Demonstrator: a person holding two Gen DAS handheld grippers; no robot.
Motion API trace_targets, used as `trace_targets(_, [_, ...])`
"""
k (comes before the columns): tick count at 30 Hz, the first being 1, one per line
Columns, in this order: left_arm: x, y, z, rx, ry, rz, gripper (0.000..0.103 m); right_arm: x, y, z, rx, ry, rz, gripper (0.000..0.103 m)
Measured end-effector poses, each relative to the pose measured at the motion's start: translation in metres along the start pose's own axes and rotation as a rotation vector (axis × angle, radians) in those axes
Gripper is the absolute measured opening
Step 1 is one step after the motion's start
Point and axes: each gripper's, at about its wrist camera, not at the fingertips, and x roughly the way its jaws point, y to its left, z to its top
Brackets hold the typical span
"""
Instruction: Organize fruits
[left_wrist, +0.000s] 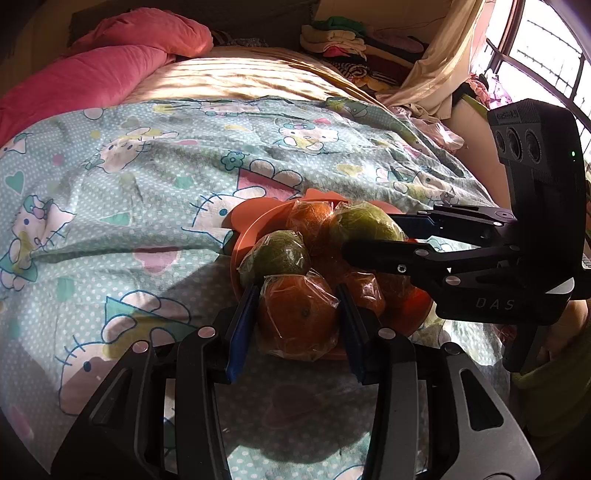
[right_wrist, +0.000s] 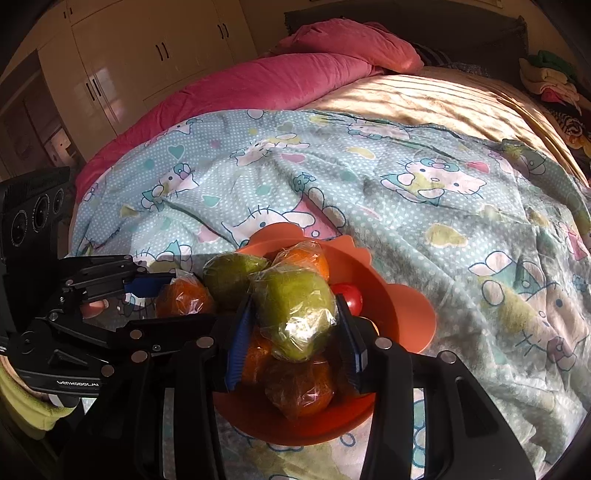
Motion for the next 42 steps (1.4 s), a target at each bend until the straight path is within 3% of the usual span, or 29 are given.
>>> trace_targets(14, [0.001,0.000,0.001,0.000,0.000,0.001,0.035,-0.013,-0.005,-0.003,0.015,-0.026,-0.007,0.042])
trace_targets(22, [-0.001,-0.001,0.001,-0.001,-0.005,0.002,0.036,-0.024,-0.011,-0.008,0.036,-0.041,-0.034,0.051])
trace_targets(42, [-0.018,-0.002,0.003,-0.016,-0.056,0.004,0.052,-0.064,-0.008,-0.026,0.032,-0.111,-0.131,0.070])
